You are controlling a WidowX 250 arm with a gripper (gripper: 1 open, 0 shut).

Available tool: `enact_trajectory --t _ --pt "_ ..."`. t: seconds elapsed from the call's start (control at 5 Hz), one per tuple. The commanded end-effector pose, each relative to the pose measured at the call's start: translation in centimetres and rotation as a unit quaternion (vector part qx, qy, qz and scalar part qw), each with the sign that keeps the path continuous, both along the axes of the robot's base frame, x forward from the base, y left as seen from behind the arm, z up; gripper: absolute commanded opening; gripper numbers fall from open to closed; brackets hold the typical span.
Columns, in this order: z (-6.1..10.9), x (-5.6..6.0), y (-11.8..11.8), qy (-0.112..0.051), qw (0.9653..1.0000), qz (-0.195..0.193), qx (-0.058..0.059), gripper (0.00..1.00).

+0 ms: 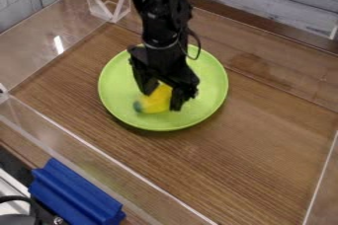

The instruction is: Put the banana in the green plate

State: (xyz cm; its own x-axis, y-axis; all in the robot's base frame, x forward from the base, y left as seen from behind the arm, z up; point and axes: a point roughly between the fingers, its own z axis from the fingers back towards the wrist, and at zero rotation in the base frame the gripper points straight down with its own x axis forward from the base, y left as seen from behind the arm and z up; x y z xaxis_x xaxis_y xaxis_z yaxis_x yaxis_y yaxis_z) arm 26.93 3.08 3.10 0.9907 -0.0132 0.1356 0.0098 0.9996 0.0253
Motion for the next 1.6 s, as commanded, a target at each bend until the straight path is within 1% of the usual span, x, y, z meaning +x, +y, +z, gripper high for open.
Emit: enact_trajectory --t 0.0,0.2,1.0,1.4 --pt "0.3 0.5 0.1 -0.012 0.9999 0.003 -0.003 1.0" --pt "0.3 0.6 0.2 -0.012 0.9999 0.004 -0.004 0.0" --pt "1.9 0.9 0.4 0.003 0.9996 0.015 -0.024 0.0" --pt "2.6 0.9 0.4 0.015 0.9993 0.016 -0.031 0.0"
